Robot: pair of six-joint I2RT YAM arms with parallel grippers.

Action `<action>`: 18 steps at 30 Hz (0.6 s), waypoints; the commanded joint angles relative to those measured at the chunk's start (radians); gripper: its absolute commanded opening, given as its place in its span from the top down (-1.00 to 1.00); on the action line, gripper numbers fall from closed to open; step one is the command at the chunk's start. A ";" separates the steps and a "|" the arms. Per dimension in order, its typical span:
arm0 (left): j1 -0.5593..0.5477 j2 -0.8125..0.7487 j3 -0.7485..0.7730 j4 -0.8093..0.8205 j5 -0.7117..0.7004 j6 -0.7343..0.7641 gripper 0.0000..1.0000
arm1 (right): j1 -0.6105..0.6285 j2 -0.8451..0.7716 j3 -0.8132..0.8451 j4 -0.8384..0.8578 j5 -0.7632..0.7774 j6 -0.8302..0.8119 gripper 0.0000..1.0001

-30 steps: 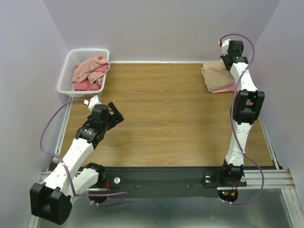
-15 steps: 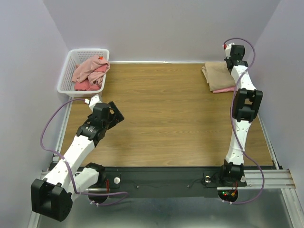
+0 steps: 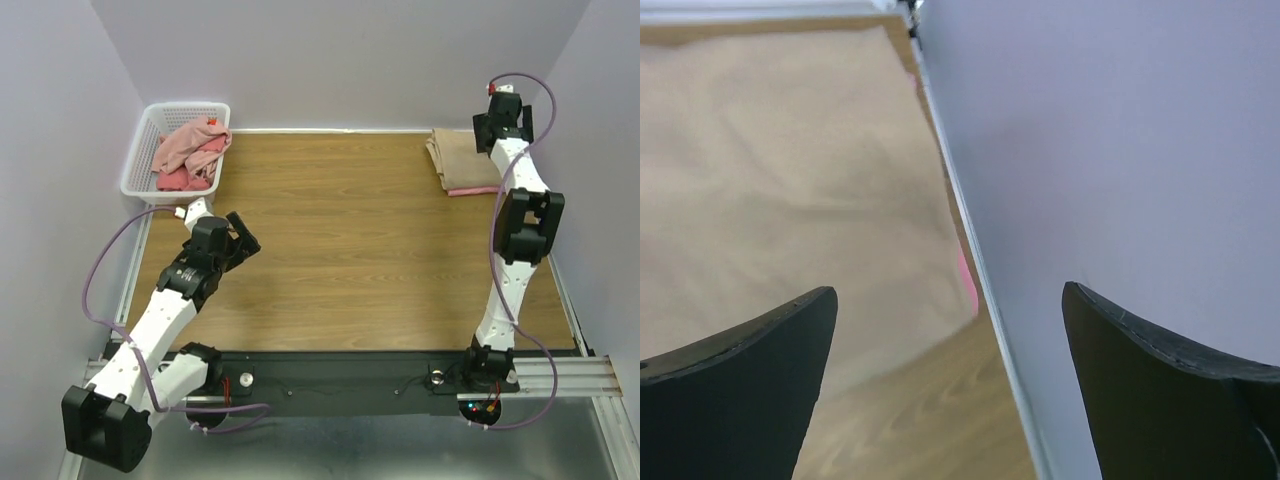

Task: Fold and stack the t-shirts
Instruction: Neatly place the folded tshirt to the corner

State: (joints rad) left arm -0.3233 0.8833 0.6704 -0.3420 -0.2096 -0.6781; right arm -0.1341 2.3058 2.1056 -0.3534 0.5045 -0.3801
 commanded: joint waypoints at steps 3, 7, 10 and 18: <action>0.003 -0.037 0.116 -0.060 -0.007 0.021 -0.97 | 0.099 -0.475 -0.273 0.050 0.059 0.286 -1.00; 0.003 -0.044 0.149 -0.132 -0.040 0.020 -0.97 | 0.103 -0.732 -0.627 -0.048 -0.162 0.595 -1.00; 0.003 -0.092 0.107 -0.108 -0.050 0.000 -0.97 | 0.103 -0.891 -0.842 -0.050 -0.311 0.716 -1.00; 0.003 -0.164 0.164 -0.133 -0.016 0.064 -0.97 | 0.103 -1.201 -1.298 -0.098 -0.519 0.794 -1.00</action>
State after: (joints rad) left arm -0.3229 0.7376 0.7807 -0.4458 -0.2115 -0.6613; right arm -0.0284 1.1950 0.8871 -0.4122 0.1429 0.3256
